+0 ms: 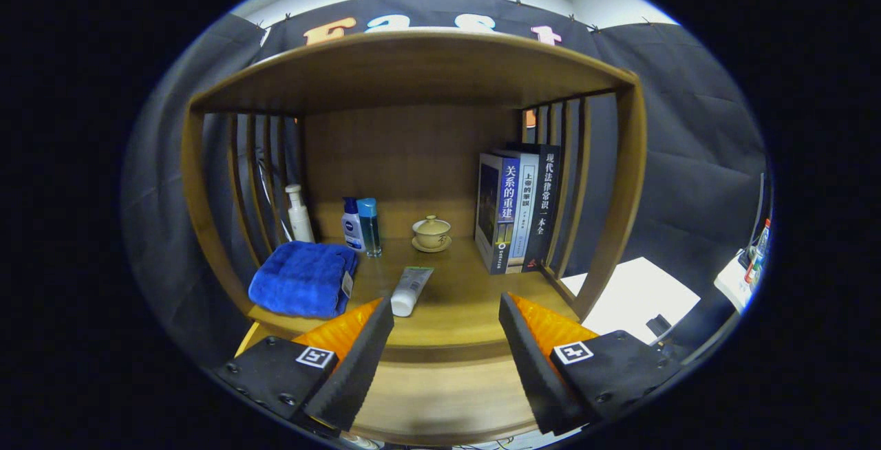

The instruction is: Pull open the drawer, take out the items inside it, and place them on the countertop above the cabinet.

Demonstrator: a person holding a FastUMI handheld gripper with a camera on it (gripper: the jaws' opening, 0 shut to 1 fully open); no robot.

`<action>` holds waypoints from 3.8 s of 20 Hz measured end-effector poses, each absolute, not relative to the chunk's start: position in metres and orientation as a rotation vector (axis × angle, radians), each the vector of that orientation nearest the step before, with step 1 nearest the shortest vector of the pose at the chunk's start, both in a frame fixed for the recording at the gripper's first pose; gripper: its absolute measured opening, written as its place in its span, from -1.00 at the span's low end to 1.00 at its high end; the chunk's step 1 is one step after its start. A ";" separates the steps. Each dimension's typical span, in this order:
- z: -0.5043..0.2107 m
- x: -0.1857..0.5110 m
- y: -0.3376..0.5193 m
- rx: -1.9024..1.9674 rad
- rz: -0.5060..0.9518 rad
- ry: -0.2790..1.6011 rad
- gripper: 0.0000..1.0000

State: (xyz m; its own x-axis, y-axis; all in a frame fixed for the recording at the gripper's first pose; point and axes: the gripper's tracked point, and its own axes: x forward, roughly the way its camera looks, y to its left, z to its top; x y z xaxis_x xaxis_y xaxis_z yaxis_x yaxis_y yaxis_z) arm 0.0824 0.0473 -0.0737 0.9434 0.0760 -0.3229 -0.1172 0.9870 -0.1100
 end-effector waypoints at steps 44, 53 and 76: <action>-0.243 -0.051 -0.006 -0.143 0.025 0.336 0.92; -0.238 -0.017 -0.001 -0.155 0.013 0.343 0.90; -0.245 0.092 0.021 -0.124 0.029 0.390 0.89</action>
